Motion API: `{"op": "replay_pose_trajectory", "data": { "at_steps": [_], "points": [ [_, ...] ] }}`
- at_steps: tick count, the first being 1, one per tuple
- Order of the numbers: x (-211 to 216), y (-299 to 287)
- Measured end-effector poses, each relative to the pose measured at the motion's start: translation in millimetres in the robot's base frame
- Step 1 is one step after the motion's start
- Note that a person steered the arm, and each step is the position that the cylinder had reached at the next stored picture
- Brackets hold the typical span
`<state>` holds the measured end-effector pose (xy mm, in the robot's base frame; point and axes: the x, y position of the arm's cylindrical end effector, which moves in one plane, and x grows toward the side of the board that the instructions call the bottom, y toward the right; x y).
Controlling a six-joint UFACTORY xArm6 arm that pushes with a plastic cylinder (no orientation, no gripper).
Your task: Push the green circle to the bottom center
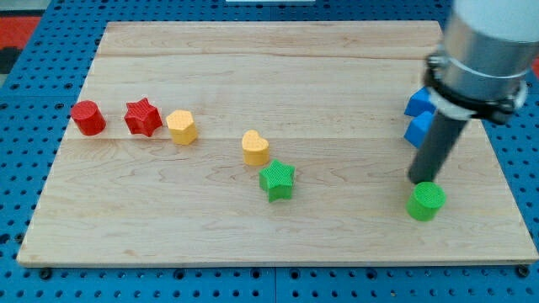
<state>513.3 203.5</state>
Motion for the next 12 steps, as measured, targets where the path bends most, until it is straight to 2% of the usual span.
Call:
{"op": "replay_pose_trajectory", "data": {
  "at_steps": [2, 3, 6, 8, 9, 10, 11, 12],
  "points": [
    [1, 110],
    [13, 85],
    [20, -103],
    [21, -29],
    [21, -22],
    [37, -24],
    [54, -49],
    [60, -110]
  ]
}}
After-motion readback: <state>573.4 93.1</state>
